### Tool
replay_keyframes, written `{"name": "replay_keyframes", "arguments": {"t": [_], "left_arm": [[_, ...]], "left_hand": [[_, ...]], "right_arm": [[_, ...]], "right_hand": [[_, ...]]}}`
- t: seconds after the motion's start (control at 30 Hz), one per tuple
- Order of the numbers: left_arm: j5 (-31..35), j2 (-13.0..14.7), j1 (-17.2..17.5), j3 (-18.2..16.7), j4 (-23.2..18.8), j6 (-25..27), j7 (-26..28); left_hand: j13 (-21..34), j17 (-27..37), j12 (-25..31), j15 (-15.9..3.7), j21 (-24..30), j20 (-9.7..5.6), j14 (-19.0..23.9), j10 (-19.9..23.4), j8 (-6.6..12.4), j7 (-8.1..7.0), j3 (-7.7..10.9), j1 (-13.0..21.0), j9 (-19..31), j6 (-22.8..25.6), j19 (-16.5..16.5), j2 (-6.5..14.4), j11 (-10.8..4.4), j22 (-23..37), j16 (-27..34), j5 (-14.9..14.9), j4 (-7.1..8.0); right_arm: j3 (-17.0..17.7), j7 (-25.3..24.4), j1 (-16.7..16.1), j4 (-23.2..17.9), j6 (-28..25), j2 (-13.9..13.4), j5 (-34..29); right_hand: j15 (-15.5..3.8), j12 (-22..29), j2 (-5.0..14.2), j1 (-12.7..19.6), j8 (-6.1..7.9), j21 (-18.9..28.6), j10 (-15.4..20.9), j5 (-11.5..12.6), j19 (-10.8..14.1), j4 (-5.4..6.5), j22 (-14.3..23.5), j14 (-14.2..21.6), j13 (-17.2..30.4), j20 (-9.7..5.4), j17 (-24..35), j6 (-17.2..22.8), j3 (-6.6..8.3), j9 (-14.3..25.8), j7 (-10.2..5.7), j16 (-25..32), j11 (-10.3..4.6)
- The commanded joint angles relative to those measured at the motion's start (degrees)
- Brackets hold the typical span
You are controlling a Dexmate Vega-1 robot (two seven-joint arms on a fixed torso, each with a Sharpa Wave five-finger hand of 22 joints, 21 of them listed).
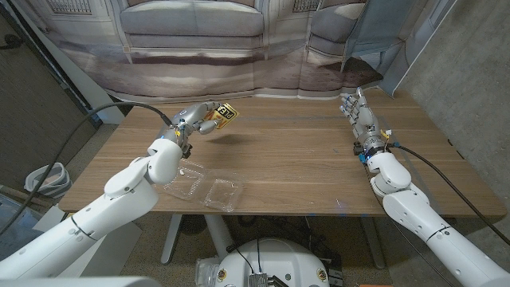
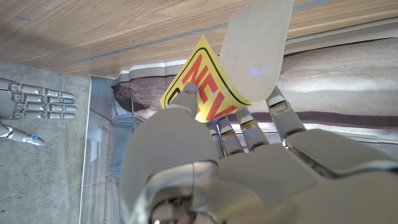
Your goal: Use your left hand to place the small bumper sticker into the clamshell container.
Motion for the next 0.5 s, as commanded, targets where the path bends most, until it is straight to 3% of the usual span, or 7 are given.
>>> {"name": "replay_keyframes", "arguments": {"t": [0.03,0.5], "left_arm": [[-0.18,-1.67,4.06,-3.10,-1.00,-3.09,2.31],[2.46,-1.65,6.91,-4.45,-2.61,-4.33,1.43]], "left_hand": [[0.25,0.13,-0.18,-1.44,-0.29,0.07,-0.30,-0.09,-0.20,-0.20,0.39,-0.38,0.13,0.05,-0.12,-0.14,-0.09,0.18,-0.25,-0.11,-0.13],[0.25,0.11,-0.16,-1.48,-0.40,0.04,-0.16,0.03,-0.17,-0.22,0.42,-0.46,0.13,0.23,-0.13,-0.28,-0.03,0.18,-0.23,-0.16,-0.21]], "right_arm": [[0.17,0.23,-0.36,0.37,0.38,0.24,0.29],[-0.40,-0.05,0.60,-0.05,-0.79,-0.09,-0.67]], "right_hand": [[0.09,0.02,0.37,0.48,0.10,-0.08,0.42,0.05,0.60,-0.30,0.20,0.48,0.34,0.06,0.10,0.27,0.20,0.16,-0.06,-0.06,-0.08],[0.11,-0.01,0.39,0.69,0.11,-0.09,0.37,0.05,0.61,-0.45,0.20,0.52,0.34,0.08,0.08,0.31,0.24,0.16,-0.03,-0.08,-0.20]]}}
